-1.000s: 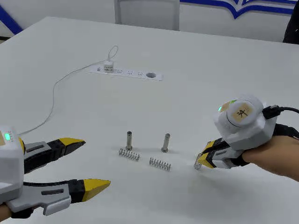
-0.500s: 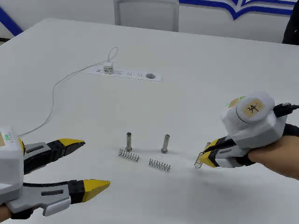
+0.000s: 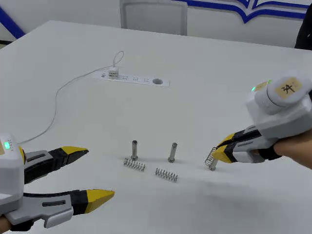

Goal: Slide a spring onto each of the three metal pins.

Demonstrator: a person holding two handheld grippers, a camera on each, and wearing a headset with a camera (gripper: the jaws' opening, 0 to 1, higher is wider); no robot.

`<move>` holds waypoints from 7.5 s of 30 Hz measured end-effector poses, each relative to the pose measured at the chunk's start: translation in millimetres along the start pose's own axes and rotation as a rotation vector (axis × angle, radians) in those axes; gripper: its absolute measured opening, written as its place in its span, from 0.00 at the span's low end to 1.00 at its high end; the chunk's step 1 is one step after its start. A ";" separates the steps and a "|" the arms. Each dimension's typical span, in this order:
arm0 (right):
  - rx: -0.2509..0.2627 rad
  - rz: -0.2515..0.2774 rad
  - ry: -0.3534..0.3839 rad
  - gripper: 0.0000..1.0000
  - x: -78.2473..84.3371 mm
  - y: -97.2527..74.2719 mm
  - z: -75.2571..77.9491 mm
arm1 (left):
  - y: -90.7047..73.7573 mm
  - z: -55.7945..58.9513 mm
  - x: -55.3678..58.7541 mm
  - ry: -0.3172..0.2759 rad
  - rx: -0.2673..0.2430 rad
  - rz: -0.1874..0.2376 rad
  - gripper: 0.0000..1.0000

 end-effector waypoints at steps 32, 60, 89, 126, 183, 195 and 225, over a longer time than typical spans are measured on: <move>0.056 0.004 0.069 0.11 9.5 -8.4 34.8 | -0.7 -1.3 3.5 -0.010 -0.008 -0.007 0.63; 0.044 -0.032 0.099 0.11 24.0 18.2 45.0 | 1.7 -2.0 8.1 -0.018 -0.007 -0.023 0.63; 0.025 -0.092 0.110 0.11 36.6 42.9 45.9 | 1.8 -2.8 9.8 -0.024 -0.009 -0.030 0.63; 0.023 -0.053 -0.029 0.22 7.0 43.1 25.8 | 0.1 -2.4 6.0 -0.014 -0.010 -0.016 0.63; -0.157 -0.153 -0.105 0.15 12.9 128.4 -6.3 | -1.4 -2.4 9.1 -0.021 -0.017 -0.031 0.62; -0.149 -0.153 -0.112 0.12 12.5 126.9 -6.1 | -1.1 -2.1 9.5 -0.023 -0.014 -0.033 0.62; -0.125 -0.161 -0.159 0.12 -5.7 99.9 -15.2 | -0.8 0.2 8.1 -0.014 -0.001 -0.035 0.61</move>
Point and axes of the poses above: the centre of the closed fingertips' face, and the gripper's own axes: y roughly forward along the fingers, z roughly to its right, x roughly out of its underside, the point moved 7 cm from there along -y, roughly backward along the fingers, and after that the axes turned 14 degrees about -x, right-handed, at the moved point
